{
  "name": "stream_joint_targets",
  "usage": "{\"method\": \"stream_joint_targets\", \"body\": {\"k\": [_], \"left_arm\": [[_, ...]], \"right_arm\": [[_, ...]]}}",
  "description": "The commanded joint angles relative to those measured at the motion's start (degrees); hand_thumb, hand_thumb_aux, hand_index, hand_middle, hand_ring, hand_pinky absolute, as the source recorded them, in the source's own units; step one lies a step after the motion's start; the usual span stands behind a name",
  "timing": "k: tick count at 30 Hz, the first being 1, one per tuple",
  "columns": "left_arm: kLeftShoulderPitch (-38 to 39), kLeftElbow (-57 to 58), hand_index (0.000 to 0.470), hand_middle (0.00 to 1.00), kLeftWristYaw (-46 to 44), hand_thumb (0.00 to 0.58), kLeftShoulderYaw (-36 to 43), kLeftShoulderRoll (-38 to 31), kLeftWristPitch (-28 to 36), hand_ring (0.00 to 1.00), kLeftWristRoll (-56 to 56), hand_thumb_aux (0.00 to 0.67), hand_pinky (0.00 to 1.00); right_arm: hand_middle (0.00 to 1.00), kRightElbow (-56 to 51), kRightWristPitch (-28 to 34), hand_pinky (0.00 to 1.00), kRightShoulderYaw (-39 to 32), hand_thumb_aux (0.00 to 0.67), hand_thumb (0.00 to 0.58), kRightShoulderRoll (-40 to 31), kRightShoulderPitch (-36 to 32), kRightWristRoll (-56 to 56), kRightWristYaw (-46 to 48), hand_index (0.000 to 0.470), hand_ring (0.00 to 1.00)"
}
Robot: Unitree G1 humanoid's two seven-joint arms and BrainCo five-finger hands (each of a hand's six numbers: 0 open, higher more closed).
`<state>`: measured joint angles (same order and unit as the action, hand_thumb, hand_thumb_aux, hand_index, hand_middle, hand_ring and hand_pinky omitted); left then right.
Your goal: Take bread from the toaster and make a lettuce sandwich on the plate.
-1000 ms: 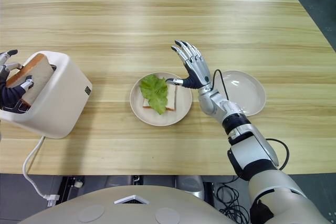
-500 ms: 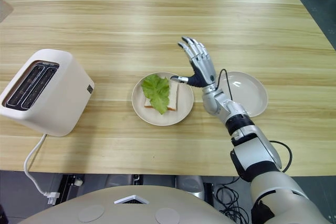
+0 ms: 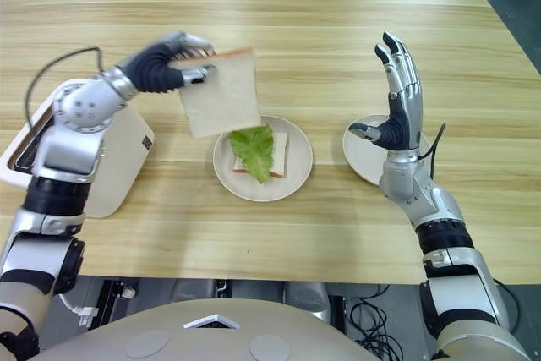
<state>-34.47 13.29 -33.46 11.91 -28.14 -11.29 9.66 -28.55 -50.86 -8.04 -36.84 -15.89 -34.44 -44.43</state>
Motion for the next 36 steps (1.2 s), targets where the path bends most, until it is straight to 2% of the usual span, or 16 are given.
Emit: {"method": "stream_joint_targets", "body": {"k": [1,7,14,22,36], "left_arm": [[-4.3,14.1,0.46,1.0,-4.0,0.58,3.4,4.7,-1.9,1.0,-0.6,0.67,1.0],[-7.4,30.7,0.46,1.0,-3.7,0.58,8.8,11.4,-7.0,1.0,4.4,0.67,1.0],[-10.2,43.4,0.46,1.0,2.2,0.58,9.1,15.8,-10.3,1.0,7.3,0.67,1.0],[-12.6,50.8,0.46,1.0,6.8,0.58,8.0,16.6,-12.4,1.0,8.3,0.67,1.0],[-13.8,54.8,0.46,1.0,7.5,0.58,6.1,18.2,-12.8,1.0,8.1,0.67,1.0]], "right_arm": [[0.0,1.7,-2.1,0.0,-0.8,0.0,0.0,0.7,0.6,-0.3,5.1,0.0,0.0],[0.0,0.4,-4.3,0.0,-0.7,0.0,0.0,2.4,0.2,0.0,10.5,0.0,0.0],[0.0,-0.2,-4.5,0.0,-1.6,0.0,0.0,4.6,0.5,-2.9,13.3,0.0,0.0],[0.0,0.1,-5.0,0.0,-4.4,0.0,0.0,5.1,1.2,-8.1,14.0,0.0,0.0],[0.0,-3.8,-4.8,0.0,-11.3,0.0,0.0,5.0,-0.6,-13.9,17.1,0.0,0.0]]}}
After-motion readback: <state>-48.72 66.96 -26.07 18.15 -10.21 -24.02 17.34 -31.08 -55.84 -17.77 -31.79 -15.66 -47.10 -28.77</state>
